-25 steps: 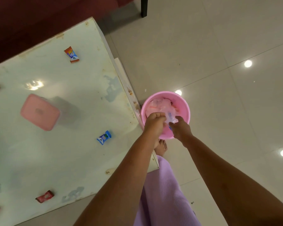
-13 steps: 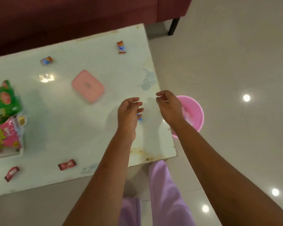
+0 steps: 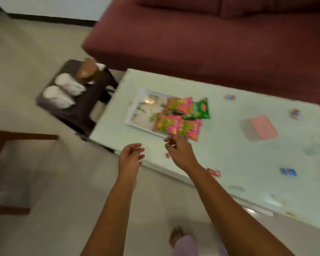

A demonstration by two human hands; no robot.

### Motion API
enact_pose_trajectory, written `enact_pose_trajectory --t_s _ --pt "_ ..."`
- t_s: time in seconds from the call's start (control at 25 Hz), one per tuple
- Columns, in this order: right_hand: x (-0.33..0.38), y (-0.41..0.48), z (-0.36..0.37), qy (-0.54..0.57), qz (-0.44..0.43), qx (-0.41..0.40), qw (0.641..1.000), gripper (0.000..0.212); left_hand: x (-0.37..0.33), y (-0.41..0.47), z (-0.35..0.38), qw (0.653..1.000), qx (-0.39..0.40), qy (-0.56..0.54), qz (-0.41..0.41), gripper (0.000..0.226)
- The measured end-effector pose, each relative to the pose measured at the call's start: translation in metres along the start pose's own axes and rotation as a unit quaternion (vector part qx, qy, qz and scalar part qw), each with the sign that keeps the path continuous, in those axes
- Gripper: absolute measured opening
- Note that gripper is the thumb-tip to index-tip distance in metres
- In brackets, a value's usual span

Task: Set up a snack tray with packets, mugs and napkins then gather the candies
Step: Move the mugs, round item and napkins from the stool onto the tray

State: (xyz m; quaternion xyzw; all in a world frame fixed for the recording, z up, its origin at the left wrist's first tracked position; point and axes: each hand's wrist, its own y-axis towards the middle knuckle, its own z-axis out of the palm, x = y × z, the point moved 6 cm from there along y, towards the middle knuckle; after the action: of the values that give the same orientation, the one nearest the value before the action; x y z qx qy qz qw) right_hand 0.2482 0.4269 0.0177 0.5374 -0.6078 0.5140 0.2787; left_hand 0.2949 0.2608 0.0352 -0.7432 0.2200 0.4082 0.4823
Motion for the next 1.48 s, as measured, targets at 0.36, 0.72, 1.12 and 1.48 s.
enact_pose_trajectory --t_s 0.36,0.72,1.12,1.48 --pt "0.142 0.051 0.109 -0.101 -0.074 0.120 0.985 0.017 -0.074 0.027 -0.134 0.996 -0.057 -0.060 -0.036 0.012" --pt "0.242 0.152 0.186 -0.235 -0.125 0.196 0.944 0.020 -0.148 0.101 -0.169 0.987 -0.120 -0.103 -0.038 0.011" --pt "0.269 0.279 0.307 -0.332 -0.067 0.212 0.917 0.023 -0.138 0.266 -0.274 0.971 -0.200 -0.091 -0.099 0.020" --pt "0.309 0.404 0.422 -0.523 -0.133 0.174 0.824 0.068 -0.172 0.425 -0.322 0.965 -0.133 0.225 0.010 0.076"
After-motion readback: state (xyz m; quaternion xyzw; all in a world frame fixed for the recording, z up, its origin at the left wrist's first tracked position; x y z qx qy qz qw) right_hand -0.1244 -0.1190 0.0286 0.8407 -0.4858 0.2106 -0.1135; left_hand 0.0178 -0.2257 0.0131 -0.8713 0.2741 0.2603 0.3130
